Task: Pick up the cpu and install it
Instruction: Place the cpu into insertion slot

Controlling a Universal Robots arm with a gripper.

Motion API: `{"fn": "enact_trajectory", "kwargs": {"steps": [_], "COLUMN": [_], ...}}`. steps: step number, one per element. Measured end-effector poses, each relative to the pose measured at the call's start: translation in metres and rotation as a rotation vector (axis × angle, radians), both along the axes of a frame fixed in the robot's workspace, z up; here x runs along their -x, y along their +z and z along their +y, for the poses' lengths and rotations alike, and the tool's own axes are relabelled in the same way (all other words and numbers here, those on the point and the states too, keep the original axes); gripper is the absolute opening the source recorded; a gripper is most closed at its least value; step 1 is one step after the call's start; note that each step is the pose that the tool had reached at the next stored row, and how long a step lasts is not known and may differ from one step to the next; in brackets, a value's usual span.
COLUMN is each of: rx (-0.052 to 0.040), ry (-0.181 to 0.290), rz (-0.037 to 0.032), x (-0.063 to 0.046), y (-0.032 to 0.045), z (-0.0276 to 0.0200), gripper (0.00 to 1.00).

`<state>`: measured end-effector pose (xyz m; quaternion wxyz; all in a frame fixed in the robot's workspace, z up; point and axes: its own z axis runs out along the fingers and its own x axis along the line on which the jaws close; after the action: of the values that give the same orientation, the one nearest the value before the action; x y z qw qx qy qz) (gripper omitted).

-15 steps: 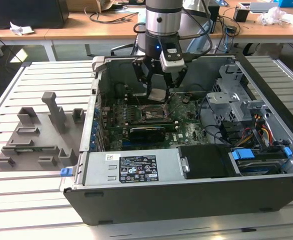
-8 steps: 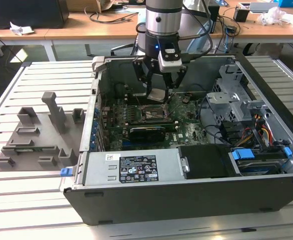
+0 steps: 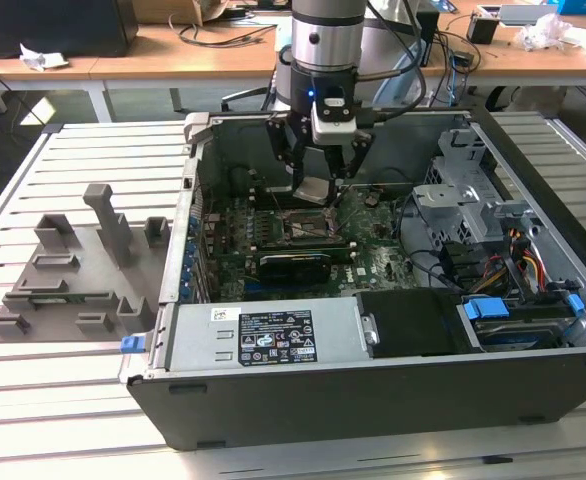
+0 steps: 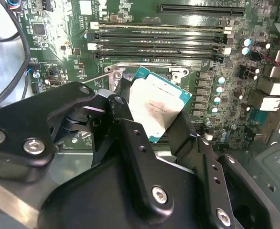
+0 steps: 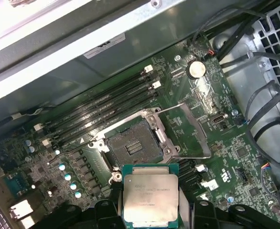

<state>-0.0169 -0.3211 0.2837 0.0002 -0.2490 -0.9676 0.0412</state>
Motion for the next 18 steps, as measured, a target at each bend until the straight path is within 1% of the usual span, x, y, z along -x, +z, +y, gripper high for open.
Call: {"fn": "enact_trajectory", "kwargs": {"steps": [3,4,6,8,10,12,14,18], "rx": [0.0003,0.0003,0.0004,0.0003,0.0004,0.0006,0.0008,0.0012], "ry": [-0.034,-0.052,-0.07,-0.108,-0.133,-0.152,-0.194,-0.247], "rz": [0.0,0.0,0.0,0.0,0.0,0.0,0.0,0.0], "x": [0.0,0.0,0.0,0.0,0.0,0.0,0.0,0.0], "y": [0.0,0.0,0.0,-0.0001,-0.0001,-0.0001,-0.0001,-0.0001], "z": [0.0,0.0,0.0,0.0,0.0,0.0,0.0,0.0], "gripper": [0.55,0.55,0.55,0.55,0.55,0.55,0.55,0.55]}}
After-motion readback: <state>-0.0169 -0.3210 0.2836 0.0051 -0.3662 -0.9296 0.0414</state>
